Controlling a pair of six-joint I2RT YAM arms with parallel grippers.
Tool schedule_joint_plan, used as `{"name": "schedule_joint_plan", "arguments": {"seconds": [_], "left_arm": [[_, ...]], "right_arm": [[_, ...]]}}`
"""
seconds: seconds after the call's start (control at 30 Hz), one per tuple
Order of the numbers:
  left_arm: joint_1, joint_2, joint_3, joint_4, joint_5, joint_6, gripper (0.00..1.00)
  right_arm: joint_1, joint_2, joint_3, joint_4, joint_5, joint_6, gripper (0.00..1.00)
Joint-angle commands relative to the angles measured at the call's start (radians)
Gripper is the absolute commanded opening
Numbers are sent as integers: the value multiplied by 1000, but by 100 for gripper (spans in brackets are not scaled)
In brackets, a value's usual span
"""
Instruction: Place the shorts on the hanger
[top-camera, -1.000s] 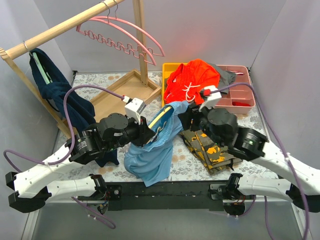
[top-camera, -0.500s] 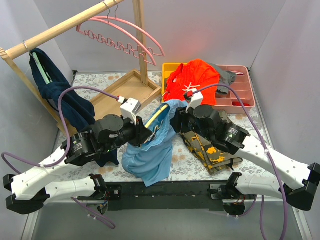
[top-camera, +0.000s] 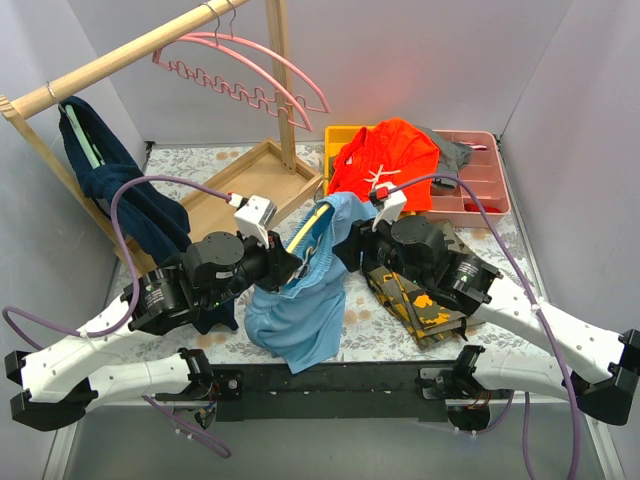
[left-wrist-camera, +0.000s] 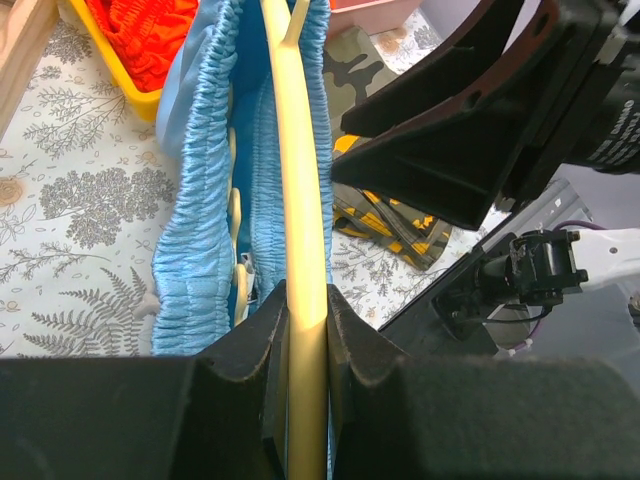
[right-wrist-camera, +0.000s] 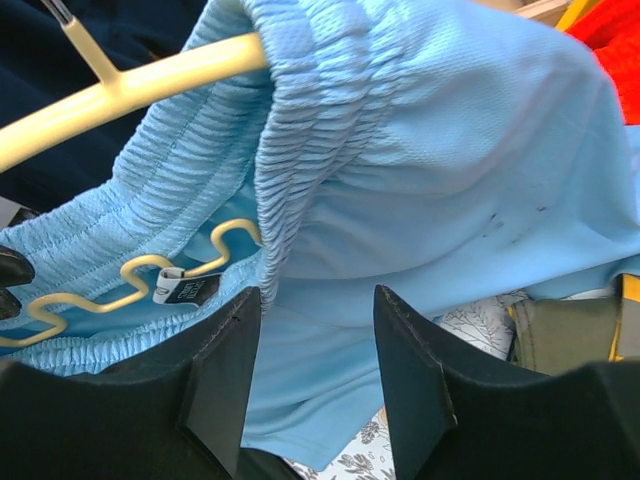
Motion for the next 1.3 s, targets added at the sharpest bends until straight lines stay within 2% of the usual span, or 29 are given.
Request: {"name": "schedule_joint_plan", "arguments": {"seconds": [0.0, 0.1, 0.17, 0.23, 0.27, 0.37, 0.57, 0.73, 0.8, 0.83, 0.87, 0.93, 0.97, 1.0, 1.03, 1.07, 1.17, 1.27], "left_arm": [[4, -17, 16, 82, -17, 3, 0], [5, -12, 19, 81, -14, 3, 0], [5, -17, 20, 78, -8, 6, 0], [4, -23, 20, 82, 2, 8, 0], [4, -24, 17, 81, 6, 11, 0], [4, -21, 16, 70, 23, 15, 0], [4, -35, -1, 69, 17, 18, 0], [4, -31, -24, 85, 20, 24, 0], [4, -29, -29, 92, 14, 26, 0], [4, -33, -36, 102, 6, 24, 0], [5, -40, -38, 119, -12, 18, 0], [5, -49, -47, 133, -35, 8, 0], [4, -61, -47, 145, -23, 11, 0], [5, -64, -43, 145, -14, 14, 0], [4, -64, -35, 139, -9, 14, 0], [4, -57, -2, 98, -14, 11, 0], [4, -55, 58, 28, -30, -14, 0], [4, -69, 85, -2, -12, -25, 0]], "right_arm": [[20, 33, 39, 82, -17, 4, 57], [22, 65, 53, 79, -6, 15, 56], [22, 82, 68, 60, 16, 16, 49], [19, 102, 99, 25, 74, 21, 36], [14, 108, 119, 4, 95, 15, 22], [-32, 133, 217, -75, 157, -8, 4], [-144, 157, 307, -141, 154, -21, 1], [-152, 165, 289, -136, 113, -5, 1], [-152, 144, 269, -100, 47, -4, 1], [-149, 136, 268, -93, 27, -8, 3], [-146, 131, 275, -89, 8, -17, 13], [-135, 127, 292, -110, -10, -23, 23], [-132, 127, 301, -121, -10, -28, 33], [-132, 119, 312, -133, -7, -36, 38], [-133, 111, 315, -135, -1, -37, 42], [-132, 107, 317, -135, 13, -42, 50], [-133, 96, 323, -152, 62, -50, 60], [-156, 98, 317, -138, 70, -60, 65]]}}
